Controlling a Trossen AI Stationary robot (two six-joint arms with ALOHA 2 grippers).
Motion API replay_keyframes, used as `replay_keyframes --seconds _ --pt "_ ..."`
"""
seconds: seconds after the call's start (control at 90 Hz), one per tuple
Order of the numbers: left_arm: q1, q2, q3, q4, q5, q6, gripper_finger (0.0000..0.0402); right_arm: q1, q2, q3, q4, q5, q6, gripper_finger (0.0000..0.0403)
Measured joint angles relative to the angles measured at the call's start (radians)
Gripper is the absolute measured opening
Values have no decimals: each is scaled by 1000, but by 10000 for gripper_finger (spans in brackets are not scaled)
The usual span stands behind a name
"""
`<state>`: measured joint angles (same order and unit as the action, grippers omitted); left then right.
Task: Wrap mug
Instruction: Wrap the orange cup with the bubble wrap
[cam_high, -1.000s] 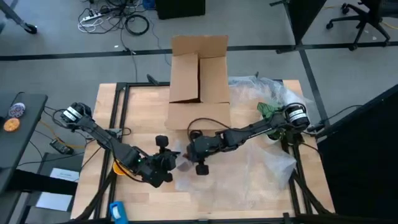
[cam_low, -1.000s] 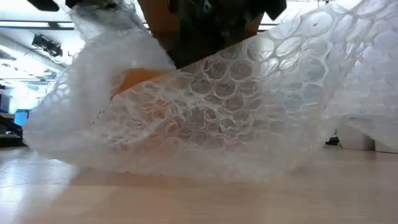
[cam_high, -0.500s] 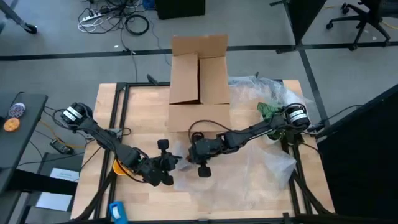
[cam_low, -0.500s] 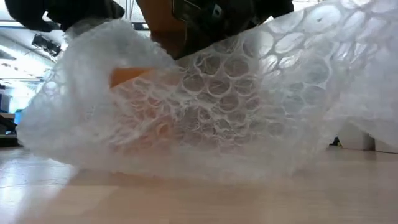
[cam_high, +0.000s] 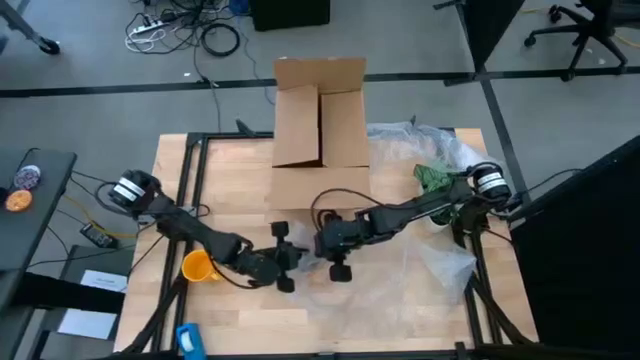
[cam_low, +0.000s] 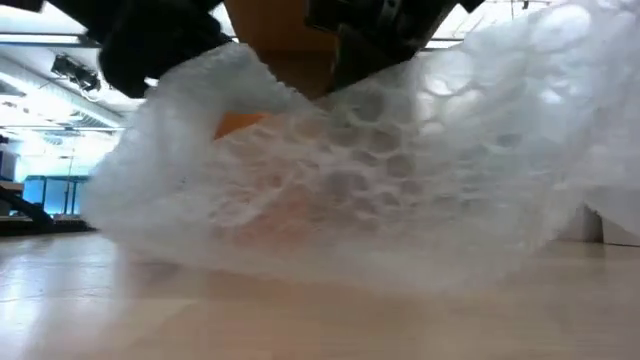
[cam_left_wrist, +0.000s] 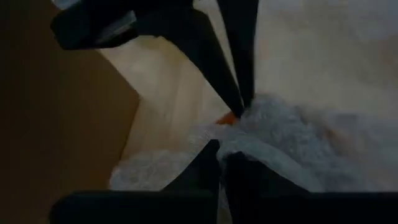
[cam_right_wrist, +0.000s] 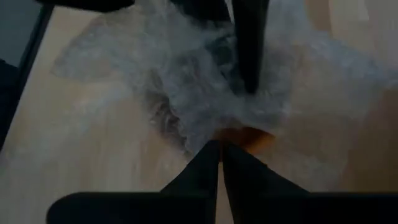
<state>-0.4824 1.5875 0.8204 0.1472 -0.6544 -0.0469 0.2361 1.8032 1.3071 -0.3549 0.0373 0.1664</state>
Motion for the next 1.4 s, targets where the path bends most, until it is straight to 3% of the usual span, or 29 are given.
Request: replay_keyframes --seconds 0.356,0.689,0.889,1.4 --pt "54 96 7 210 97 70 0 40 -110 0 -81 43 -1 0" --pt "85 235 150 253 166 150 0 70 -162 0 -120 86 14 0" --pt "113 273 207 308 258 175 0 90 -157 0 -148 86 35 0" --pt "92 95 258 -11 124 149 0 197 -171 0 -194 174 76 0"
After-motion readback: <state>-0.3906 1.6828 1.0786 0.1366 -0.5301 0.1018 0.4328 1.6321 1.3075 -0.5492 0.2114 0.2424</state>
